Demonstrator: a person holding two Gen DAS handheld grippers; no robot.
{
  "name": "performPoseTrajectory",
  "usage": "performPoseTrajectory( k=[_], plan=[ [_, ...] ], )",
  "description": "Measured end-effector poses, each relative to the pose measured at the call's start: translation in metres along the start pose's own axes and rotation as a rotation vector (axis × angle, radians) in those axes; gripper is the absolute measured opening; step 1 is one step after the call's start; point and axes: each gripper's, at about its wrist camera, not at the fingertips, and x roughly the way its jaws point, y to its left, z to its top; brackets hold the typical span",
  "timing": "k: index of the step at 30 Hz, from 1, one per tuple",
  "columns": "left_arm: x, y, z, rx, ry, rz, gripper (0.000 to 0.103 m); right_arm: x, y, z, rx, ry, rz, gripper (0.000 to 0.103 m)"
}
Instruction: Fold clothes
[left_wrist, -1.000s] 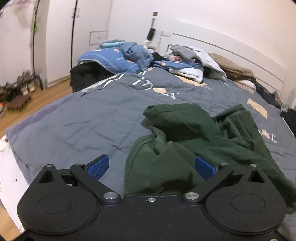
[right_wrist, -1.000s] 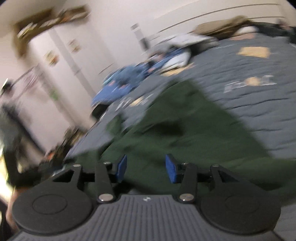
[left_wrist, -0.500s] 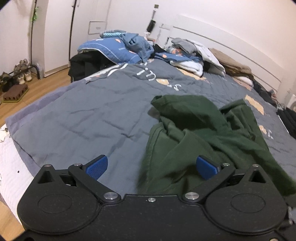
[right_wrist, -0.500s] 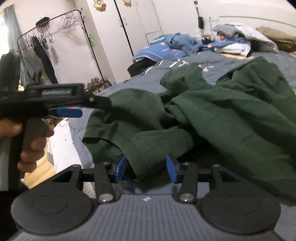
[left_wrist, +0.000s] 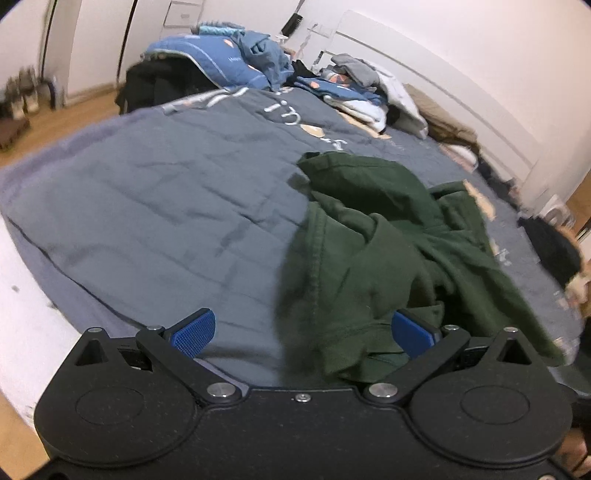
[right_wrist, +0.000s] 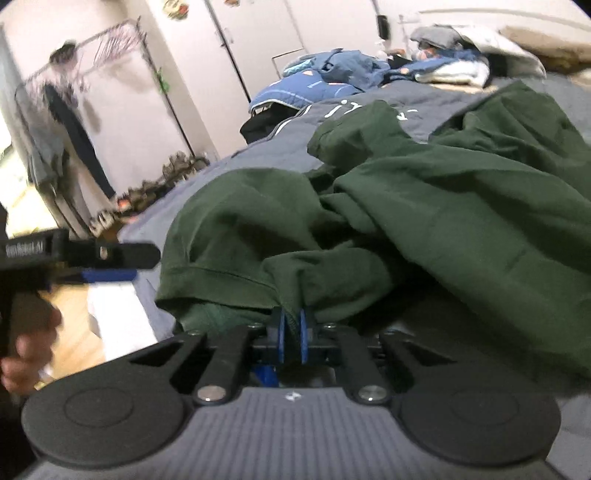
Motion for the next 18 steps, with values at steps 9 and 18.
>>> performPoseTrajectory(
  k=[9, 18],
  plan=[
    [-0.006, -0.031, -0.006, 0.093, -0.057, -0.103, 0.103, -0.055, -0.039, 0.020, 0.222, -0.132, 0.039, 0.007],
    [0.007, -0.086, -0.023, 0.274, -0.049, -0.147, 0.103, -0.099, -0.084, 0.024, 0.328, -0.194, -0.079, 0.007]
  ],
)
